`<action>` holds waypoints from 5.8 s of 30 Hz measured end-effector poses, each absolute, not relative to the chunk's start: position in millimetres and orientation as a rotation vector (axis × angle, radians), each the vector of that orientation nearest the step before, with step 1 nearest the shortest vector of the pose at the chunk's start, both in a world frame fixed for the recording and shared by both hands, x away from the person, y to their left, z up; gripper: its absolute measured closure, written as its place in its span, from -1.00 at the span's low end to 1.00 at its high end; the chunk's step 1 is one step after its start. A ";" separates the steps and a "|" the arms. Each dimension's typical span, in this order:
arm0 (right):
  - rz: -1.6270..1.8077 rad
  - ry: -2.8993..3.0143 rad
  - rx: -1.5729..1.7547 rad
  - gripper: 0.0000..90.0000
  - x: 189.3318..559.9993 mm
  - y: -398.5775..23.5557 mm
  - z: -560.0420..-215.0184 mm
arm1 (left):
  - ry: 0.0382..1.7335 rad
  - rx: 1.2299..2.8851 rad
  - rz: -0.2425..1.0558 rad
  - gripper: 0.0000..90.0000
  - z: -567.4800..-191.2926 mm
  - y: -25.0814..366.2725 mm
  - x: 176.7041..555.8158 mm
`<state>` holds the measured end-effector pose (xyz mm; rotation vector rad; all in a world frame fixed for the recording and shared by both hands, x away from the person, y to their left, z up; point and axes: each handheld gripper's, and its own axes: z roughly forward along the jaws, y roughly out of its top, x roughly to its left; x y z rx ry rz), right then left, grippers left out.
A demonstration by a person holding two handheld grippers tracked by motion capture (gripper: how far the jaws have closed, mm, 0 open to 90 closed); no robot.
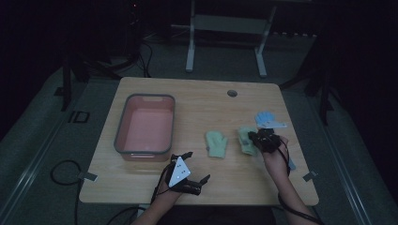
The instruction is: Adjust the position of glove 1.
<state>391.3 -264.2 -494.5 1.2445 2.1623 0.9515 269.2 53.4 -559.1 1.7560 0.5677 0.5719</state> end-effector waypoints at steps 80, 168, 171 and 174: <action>1.160 2.449 0.986 0.12 431.8 -197.3 -481.6 | 0.351 2.071 0.479 -0.64 -526.6 5.5 329.4; 1.342 2.691 0.909 0.60 455.7 -89.4 -425.4 | 0.347 2.375 0.724 0.66 -440.6 73.8 347.1; 1.337 2.701 0.886 0.60 456.5 -76.0 -422.1 | 0.367 2.375 0.729 0.66 -439.0 83.3 346.8; 1.334 2.714 0.864 0.60 457.8 -63.7 -420.0 | 0.386 2.375 0.739 0.66 -437.9 92.9 345.9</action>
